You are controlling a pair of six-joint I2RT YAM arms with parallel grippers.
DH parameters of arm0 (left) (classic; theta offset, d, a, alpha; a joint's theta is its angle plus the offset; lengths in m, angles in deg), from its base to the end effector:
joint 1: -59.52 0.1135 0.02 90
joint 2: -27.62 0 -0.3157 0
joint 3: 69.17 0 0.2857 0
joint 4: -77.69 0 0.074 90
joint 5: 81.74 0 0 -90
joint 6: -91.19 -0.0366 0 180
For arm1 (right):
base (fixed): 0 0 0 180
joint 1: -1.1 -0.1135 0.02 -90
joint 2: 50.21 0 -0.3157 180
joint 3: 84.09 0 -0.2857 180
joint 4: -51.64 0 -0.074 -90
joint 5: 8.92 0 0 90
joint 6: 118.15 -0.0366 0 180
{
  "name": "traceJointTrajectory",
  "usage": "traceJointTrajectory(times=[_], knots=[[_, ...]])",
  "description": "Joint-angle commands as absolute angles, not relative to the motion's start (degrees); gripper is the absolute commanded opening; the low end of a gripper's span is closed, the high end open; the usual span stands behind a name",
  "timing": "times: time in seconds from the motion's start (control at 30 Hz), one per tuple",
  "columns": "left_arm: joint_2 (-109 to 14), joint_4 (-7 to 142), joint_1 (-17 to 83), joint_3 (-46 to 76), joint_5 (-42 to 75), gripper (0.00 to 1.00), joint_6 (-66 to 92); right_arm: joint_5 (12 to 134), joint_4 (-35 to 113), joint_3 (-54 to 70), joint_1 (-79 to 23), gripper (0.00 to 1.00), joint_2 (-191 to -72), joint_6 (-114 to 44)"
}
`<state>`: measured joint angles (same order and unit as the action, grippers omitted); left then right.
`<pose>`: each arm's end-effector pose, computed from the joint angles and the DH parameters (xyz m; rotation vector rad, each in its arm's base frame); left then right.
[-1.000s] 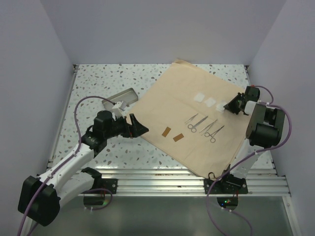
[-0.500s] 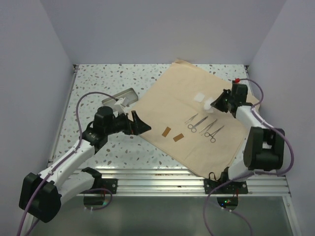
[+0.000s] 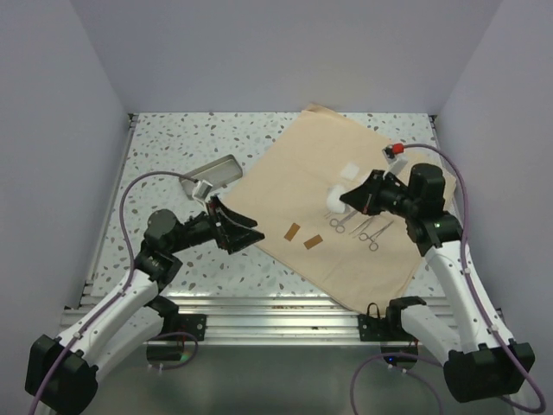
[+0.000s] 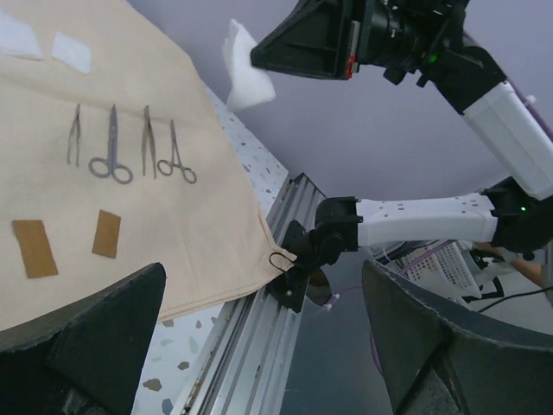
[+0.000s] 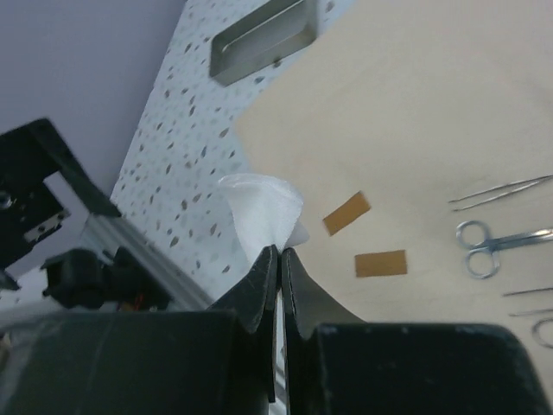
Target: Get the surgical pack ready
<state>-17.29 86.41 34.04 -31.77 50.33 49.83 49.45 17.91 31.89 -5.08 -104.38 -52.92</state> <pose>0.1527 -0.0999 0.3012 0.3068 1.7642 -1.5374 0.2095 0.0420 0.3758 -0.0408 2.0317 0.8926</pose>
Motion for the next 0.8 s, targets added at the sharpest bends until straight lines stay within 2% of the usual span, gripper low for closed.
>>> traceJointTrajectory(times=[0.0, 0.2, 0.47, 0.77], knots=[[-15.1, 101.1, 32.4, -34.5, 52.2, 1.00, 54.1, 36.4, 17.4, 33.8, -9.9, 0.00, -102.1, -52.7], [-18.5, 104.3, 24.3, -33.9, 47.1, 1.00, 50.8, 32.0, 20.4, 34.7, -16.9, 0.00, -102.1, -56.6], [-28.0, 108.5, 16.5, -31.9, 42.1, 1.00, 48.7, 32.0, 23.0, 34.4, -22.5, 0.00, -102.7, -59.2], [-34.8, 115.7, 14.0, -31.1, 40.3, 1.00, 50.2, 33.4, 24.3, 34.1, -26.3, 0.00, -103.8, -60.0]])
